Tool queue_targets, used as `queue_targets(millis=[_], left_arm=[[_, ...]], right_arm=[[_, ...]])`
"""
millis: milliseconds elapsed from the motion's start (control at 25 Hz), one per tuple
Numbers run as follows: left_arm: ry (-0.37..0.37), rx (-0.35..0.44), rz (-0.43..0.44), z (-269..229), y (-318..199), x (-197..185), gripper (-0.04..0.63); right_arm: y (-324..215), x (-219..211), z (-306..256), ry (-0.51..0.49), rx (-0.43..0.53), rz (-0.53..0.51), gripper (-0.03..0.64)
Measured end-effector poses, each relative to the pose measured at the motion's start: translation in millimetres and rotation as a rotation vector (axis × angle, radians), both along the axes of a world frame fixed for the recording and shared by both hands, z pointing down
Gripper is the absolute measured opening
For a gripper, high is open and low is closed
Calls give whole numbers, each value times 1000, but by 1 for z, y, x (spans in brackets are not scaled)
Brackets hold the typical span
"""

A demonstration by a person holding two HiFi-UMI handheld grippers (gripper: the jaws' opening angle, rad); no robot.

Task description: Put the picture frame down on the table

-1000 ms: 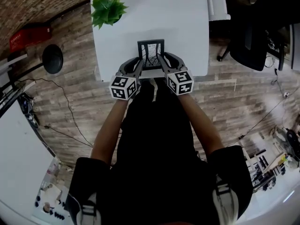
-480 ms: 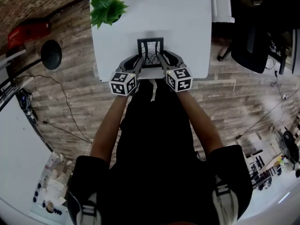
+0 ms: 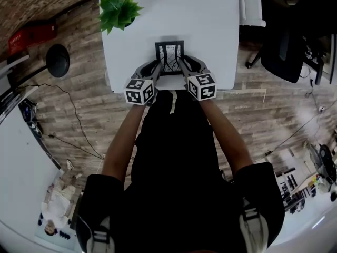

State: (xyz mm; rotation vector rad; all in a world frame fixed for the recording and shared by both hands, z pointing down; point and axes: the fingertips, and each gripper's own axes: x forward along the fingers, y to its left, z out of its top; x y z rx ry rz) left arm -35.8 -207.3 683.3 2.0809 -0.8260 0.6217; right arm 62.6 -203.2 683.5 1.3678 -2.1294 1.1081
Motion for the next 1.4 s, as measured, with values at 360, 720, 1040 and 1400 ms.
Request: queue_targets(millis=[360,720,1040,1400], left_arm=[[-10,-7,9,7,-5,6,84],[-12,-22,-9,14,-5,6,84],[-15,-21,-6,17,-6,5,84],[-13,-5,-4,15,-6,4,84]], right_arm=[[-5,5,4,5,-6,18,87],[-5,6,11,6,-36,34,89],[-6,5,14,32,-47,38,91],[-6,11,11,-2,-27,95,91]])
